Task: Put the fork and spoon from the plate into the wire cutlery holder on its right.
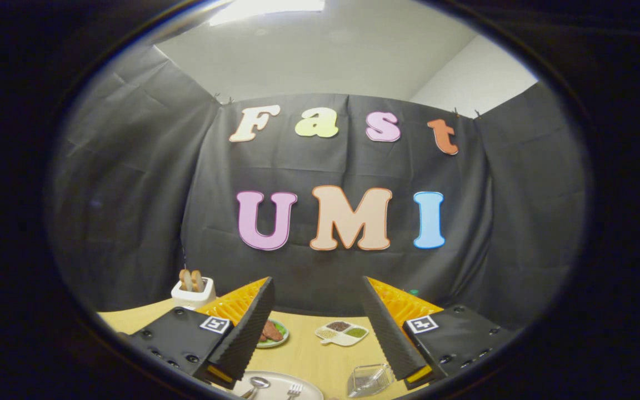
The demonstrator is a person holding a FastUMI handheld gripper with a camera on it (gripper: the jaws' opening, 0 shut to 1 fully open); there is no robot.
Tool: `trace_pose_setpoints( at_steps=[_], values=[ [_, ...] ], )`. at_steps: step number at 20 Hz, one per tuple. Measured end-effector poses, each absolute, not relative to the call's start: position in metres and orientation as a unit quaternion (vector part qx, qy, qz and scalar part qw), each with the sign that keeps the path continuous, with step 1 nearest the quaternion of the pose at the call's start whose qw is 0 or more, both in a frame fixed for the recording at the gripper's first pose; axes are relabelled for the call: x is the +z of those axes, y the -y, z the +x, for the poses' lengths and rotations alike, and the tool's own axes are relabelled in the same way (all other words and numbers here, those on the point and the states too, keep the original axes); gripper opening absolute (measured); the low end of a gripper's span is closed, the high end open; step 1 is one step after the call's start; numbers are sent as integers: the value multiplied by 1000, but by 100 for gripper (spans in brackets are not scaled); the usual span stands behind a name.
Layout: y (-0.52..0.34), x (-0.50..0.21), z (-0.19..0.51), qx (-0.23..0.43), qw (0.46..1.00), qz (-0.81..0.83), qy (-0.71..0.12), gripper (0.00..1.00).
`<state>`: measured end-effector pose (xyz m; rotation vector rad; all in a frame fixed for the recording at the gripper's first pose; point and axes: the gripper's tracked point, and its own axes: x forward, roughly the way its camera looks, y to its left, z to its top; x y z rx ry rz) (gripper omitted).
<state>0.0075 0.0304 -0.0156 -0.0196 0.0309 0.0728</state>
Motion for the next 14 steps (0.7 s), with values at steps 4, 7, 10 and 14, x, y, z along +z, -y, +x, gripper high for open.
trace_pose_setpoints(
  at_steps=[4,7,10,14],
  values=[
    [-35,-22,9,44,999,-2,-22,99],
    [-37,-22,10,46,999,4,-23,99],
    [-35,-32,11,43,999,-3,-30,99],
    [-42,-53,10,53,997,-10,-54,99]
  ],
)
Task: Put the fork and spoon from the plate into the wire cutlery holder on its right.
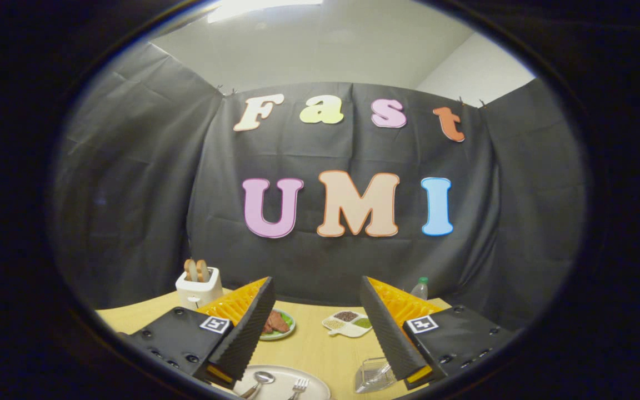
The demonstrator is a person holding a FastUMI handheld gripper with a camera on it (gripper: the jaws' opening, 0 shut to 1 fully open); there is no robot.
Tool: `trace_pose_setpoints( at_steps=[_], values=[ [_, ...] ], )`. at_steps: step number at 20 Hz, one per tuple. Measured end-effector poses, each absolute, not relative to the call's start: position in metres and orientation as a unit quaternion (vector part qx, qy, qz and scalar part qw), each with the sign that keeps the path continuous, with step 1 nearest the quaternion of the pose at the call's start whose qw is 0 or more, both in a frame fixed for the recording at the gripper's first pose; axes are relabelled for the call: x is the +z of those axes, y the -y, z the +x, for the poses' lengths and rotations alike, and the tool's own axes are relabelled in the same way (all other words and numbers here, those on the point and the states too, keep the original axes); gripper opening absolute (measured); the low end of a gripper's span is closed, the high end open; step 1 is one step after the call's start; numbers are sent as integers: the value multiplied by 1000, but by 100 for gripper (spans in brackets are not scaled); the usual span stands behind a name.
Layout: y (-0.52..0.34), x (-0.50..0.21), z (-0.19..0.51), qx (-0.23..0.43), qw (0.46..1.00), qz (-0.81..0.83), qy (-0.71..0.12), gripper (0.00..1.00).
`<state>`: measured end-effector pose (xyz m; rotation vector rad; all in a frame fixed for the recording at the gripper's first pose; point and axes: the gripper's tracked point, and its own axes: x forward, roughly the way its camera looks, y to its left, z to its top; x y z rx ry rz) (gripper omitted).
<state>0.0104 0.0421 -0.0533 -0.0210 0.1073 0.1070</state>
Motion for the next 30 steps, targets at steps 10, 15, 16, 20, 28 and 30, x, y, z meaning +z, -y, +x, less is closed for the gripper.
trace_pose_setpoints(
  at_steps=[10,15,16,20,28,30],
  values=[
    [-54,-144,-2,74,982,-13,-173,99],
    [-54,-196,-17,78,966,-6,-246,99],
    [-55,-205,-21,80,963,-2,-256,99],
    [-49,-241,-35,77,952,-14,-295,99],
    [-51,-309,-63,85,918,-43,-384,99],
    [-55,-324,-74,93,909,-45,-405,99]
  ],
)
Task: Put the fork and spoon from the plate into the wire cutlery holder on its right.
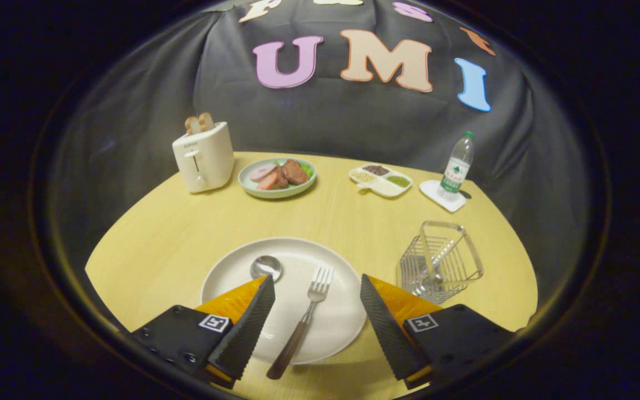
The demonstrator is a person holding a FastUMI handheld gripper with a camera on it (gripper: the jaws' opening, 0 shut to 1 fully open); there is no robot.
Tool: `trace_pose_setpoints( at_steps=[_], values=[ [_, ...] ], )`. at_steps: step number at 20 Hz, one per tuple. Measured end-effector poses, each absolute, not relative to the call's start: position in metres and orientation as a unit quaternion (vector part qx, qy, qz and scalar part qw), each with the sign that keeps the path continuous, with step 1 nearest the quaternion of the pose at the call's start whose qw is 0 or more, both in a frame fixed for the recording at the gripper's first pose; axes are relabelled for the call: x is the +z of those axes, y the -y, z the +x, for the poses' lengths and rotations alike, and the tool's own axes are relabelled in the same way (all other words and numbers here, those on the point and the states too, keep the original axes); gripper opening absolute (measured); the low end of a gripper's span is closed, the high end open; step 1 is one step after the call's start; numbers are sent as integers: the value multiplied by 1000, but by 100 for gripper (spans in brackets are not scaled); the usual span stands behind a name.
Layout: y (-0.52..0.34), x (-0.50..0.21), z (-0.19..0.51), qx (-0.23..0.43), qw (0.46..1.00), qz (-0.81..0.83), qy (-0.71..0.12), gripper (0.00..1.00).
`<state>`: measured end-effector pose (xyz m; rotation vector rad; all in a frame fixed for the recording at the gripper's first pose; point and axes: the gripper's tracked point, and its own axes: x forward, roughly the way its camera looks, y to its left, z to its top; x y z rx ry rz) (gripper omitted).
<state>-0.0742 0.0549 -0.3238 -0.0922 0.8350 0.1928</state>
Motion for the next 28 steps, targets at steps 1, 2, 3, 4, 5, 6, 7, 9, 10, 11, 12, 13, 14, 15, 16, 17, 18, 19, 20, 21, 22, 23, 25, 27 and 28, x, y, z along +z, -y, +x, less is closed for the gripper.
trace_pose_setpoints(
  at_steps=[1,2,3,4,5,6,7,9,10,11,12,13,14,15,16,17,18,19,20,21,22,23,25,27,28],
  values=[
    [-57,-328,-77,96,905,-47,-412,99],
    [-57,-333,-80,98,901,-50,-419,99],
    [-57,-339,-85,100,897,-54,-427,99],
    [-58,-345,-88,103,893,-56,-434,99],
    [-58,-349,-91,105,890,-60,-440,98],
    [-60,-354,-95,109,885,-62,-448,98],
    [-59,-357,-99,111,881,-66,-456,98],
    [-59,-365,-104,114,873,-69,-470,98],
    [-60,-370,-107,116,869,-68,-477,98],
    [-59,-371,-109,115,865,-68,-483,98],
    [-58,-374,-111,114,863,-68,-487,92],
    [-58,-374,-111,114,861,-70,-490,87],
    [-58,-376,-112,115,860,-71,-492,81],
    [-57,-378,-112,115,858,-72,-495,76],
    [-57,-380,-113,116,856,-74,-499,71],
    [-56,-382,-114,116,853,-74,-503,65],
    [-56,-384,-115,116,851,-75,-506,60],
    [-58,-384,-116,118,850,-71,-509,52],
    [-58,-385,-117,117,848,-69,-512,44],
    [-58,-385,-116,117,847,-66,-514,39],
    [-58,-386,-117,117,845,-64,-517,34],
    [-58,-385,-116,117,844,-61,-521,29],
    [-52,-388,-111,106,844,-63,-522,28],
    [-50,-387,-111,104,838,-63,-531,12],
    [-49,-385,-112,103,838,-63,-532,10]
  ],
)
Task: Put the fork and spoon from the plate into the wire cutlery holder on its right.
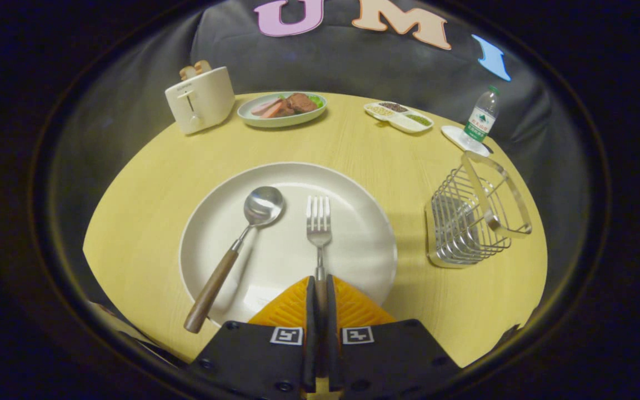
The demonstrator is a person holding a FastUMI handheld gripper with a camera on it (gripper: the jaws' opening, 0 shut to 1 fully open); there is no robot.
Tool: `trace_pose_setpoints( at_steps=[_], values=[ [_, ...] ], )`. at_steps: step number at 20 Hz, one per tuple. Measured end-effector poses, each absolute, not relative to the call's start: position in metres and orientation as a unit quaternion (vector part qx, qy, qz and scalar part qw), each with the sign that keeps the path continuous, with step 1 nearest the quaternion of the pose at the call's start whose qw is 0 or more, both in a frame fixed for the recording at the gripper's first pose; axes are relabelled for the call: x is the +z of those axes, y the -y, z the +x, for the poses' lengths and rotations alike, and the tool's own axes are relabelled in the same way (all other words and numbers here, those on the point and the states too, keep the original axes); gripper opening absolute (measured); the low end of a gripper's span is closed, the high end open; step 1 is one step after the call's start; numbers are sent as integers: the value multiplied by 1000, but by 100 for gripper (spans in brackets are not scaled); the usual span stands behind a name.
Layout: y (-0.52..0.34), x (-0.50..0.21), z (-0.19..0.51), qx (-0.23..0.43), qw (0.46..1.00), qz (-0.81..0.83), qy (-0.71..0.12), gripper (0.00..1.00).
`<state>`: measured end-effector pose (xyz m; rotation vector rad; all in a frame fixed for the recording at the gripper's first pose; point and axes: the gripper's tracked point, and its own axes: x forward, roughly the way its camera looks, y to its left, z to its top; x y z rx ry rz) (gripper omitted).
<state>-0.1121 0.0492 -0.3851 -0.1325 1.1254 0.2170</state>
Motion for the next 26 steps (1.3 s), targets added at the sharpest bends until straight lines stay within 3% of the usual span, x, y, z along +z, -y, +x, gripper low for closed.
trace_pose_setpoints(
  at_steps=[2,14,26],
  values=[
    [-52,-385,-112,114,836,-58,-534,6],
    [-44,-342,-89,153,825,-59,-540,6],
    [15,-293,-55,129,837,-63,-528,6]
  ],
)
